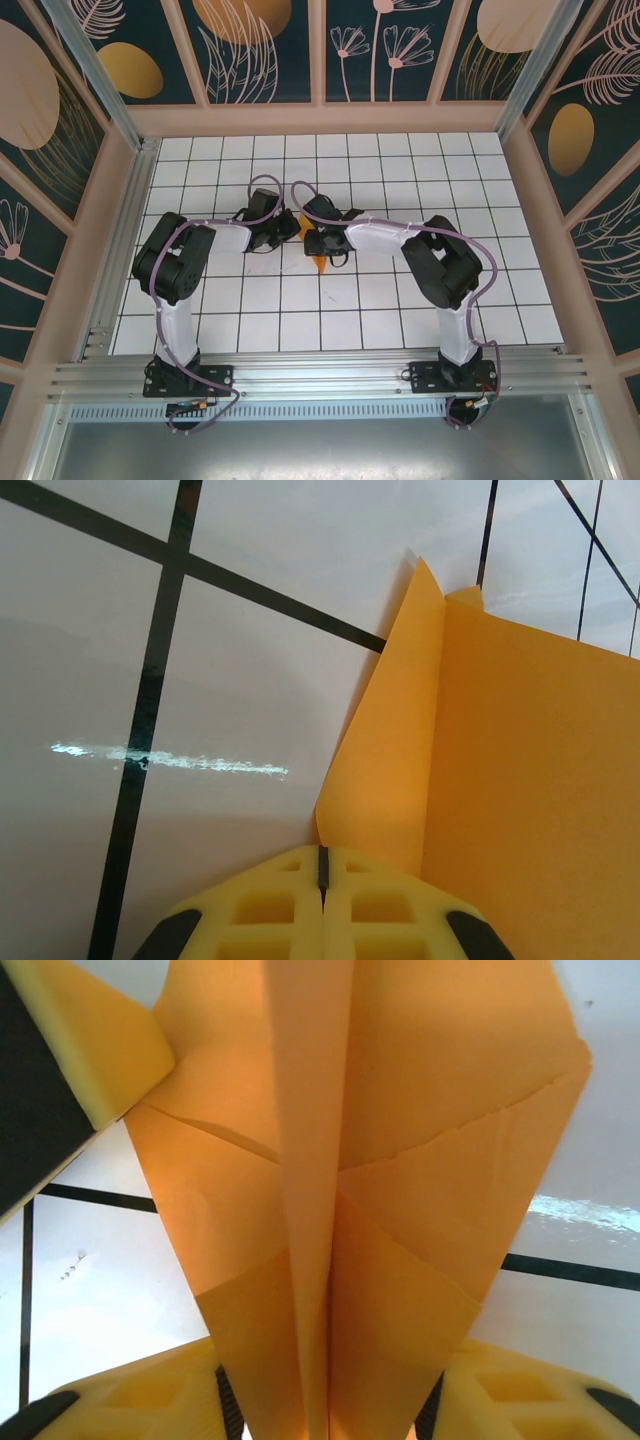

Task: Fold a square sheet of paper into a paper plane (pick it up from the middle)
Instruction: Move the paper plane to the top-center of the table.

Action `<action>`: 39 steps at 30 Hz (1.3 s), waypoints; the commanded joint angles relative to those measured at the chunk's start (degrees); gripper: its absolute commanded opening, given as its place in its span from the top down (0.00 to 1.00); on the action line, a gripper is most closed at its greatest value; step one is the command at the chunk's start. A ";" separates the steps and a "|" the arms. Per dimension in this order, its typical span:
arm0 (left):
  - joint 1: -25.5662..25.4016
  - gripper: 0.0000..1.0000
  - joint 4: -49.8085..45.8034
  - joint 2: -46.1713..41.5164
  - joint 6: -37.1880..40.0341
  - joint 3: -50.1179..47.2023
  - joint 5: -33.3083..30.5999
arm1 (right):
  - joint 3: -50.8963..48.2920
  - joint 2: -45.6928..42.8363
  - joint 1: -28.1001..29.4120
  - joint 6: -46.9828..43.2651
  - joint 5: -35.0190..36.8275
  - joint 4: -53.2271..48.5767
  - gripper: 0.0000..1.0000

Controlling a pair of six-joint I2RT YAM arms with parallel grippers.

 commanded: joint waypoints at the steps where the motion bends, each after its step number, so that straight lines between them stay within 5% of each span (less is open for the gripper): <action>1: -0.28 1.00 0.03 2.04 -0.35 0.42 0.60 | 1.35 0.06 0.48 1.05 3.10 -2.01 0.55; 14: -0.29 1.00 -0.52 1.34 -0.24 0.91 0.33 | 3.47 0.52 0.78 2.13 6.42 -3.71 0.93; 25: 2.99 0.36 -6.61 -8.92 1.08 4.34 -5.30 | 3.51 -2.46 -2.56 2.08 13.73 -7.25 0.99; 31: 6.40 0.22 -10.26 -14.09 2.24 1.79 -10.93 | 6.64 -0.40 -10.17 -2.66 11.75 -5.33 1.00; 39: 7.23 0.20 -11.71 -16.45 2.34 0.13 -12.50 | 19.36 10.25 -15.77 -7.83 12.13 -7.72 0.99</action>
